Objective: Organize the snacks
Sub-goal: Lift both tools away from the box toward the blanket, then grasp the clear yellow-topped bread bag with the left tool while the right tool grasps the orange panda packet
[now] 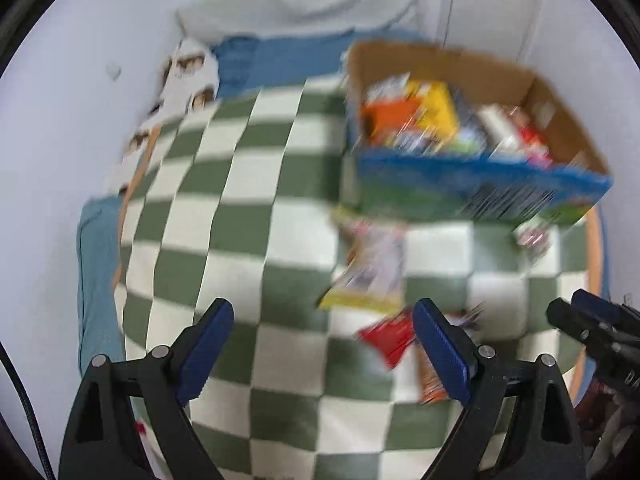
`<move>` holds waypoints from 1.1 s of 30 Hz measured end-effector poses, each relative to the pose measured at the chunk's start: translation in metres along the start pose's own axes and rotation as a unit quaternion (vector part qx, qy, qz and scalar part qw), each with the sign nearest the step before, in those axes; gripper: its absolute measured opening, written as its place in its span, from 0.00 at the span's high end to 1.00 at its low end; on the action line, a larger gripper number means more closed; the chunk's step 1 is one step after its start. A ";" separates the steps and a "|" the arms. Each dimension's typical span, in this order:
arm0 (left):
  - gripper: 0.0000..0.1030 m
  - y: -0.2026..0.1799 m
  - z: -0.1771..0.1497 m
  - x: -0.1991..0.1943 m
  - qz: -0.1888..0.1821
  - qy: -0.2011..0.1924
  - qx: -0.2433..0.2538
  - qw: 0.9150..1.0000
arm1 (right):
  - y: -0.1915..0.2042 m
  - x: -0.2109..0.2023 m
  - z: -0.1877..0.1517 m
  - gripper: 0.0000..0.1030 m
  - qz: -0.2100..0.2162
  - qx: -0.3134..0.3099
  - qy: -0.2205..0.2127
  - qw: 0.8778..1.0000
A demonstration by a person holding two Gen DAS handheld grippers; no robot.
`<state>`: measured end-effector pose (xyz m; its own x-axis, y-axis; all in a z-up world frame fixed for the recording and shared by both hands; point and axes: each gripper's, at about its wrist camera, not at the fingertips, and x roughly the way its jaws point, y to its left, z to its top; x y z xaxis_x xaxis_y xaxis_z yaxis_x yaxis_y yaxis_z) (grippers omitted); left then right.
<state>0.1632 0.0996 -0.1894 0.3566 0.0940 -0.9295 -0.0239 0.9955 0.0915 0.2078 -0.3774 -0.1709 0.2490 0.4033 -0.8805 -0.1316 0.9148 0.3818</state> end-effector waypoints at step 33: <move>0.49 0.019 -0.007 0.119 -0.047 0.153 0.007 0.987 | -0.027 0.115 -0.041 0.57 -0.075 0.012 0.106 0.991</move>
<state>0.1986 0.1296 -0.3008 0.0586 0.0025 -0.9983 0.0099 0.9999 0.0031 0.2012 -0.3562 -0.2942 0.0568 0.2511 -0.9663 -0.0852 0.9655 0.2459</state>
